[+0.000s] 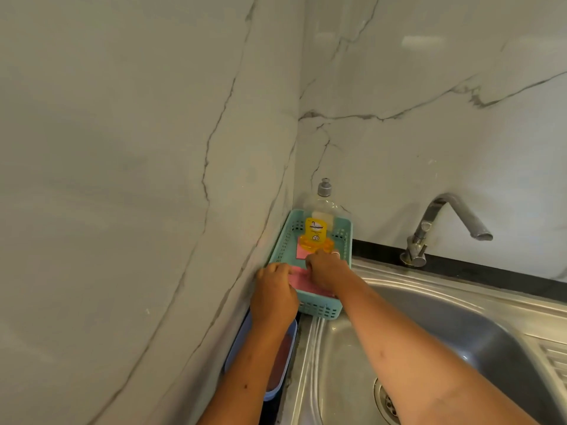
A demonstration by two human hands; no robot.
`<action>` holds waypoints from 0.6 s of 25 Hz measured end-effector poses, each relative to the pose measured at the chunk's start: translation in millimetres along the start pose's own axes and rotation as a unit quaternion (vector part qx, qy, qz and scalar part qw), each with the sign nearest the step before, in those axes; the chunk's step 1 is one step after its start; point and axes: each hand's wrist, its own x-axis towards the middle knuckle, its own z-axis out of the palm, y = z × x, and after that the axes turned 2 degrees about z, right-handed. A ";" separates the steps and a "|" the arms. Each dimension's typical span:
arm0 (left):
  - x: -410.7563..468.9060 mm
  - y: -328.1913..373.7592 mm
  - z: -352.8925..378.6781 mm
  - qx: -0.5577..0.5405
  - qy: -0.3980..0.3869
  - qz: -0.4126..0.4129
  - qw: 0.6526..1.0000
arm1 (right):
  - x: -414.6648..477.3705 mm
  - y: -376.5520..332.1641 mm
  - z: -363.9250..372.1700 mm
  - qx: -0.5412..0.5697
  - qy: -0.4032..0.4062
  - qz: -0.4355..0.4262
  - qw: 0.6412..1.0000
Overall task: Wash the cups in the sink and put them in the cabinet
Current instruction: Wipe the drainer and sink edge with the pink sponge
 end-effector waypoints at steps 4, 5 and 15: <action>-9.3 8.1 0.9 -0.016 0.014 -0.010 1.000 | -20.9 1.4 -32.8 0.136 0.002 -0.041 0.990; -10.6 9.5 2.9 -0.036 0.024 -0.017 0.999 | -27.5 3.9 -42.0 0.180 0.017 -0.051 0.982; -72.4 136.6 9.9 -0.658 -0.050 -0.180 0.730 | -177.9 89.1 -67.4 0.655 0.080 -0.032 0.750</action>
